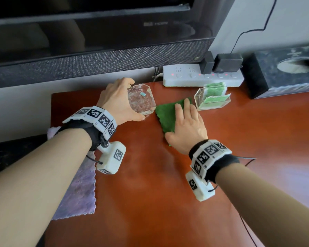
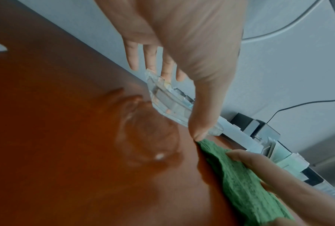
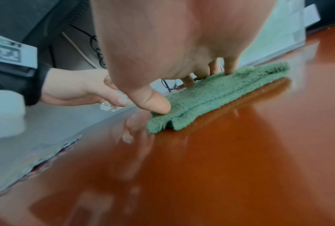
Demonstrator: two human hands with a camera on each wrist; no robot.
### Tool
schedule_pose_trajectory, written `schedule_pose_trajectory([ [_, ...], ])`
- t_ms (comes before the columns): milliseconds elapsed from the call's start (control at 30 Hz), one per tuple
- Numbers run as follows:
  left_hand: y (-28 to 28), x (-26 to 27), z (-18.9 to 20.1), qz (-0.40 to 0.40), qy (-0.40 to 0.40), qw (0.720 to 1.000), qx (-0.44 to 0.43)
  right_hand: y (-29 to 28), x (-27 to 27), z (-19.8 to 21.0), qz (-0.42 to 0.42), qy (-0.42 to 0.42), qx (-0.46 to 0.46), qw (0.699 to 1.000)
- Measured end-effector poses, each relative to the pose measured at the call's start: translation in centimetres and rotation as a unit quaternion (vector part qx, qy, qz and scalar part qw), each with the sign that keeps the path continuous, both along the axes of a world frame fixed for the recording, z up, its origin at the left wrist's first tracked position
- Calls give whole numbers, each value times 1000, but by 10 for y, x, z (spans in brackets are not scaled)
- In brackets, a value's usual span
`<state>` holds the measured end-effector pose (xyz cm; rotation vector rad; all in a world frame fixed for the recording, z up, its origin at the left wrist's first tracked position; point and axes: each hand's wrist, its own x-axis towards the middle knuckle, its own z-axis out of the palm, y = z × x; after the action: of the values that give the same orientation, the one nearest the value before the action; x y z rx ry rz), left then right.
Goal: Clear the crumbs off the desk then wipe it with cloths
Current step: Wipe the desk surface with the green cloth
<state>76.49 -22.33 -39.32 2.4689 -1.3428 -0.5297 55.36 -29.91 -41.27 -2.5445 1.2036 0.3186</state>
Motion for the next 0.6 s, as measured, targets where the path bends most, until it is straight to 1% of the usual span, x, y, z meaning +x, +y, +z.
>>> schedule_pose_trajectory([
  [367,-26,-22,-11,-19,-17,1000,6,0,-9,-4,11,-28,-6,1000],
  [600,-37,-28,-15,-23,-30,999,-4,1,-19,-6,23,-45,12,999],
])
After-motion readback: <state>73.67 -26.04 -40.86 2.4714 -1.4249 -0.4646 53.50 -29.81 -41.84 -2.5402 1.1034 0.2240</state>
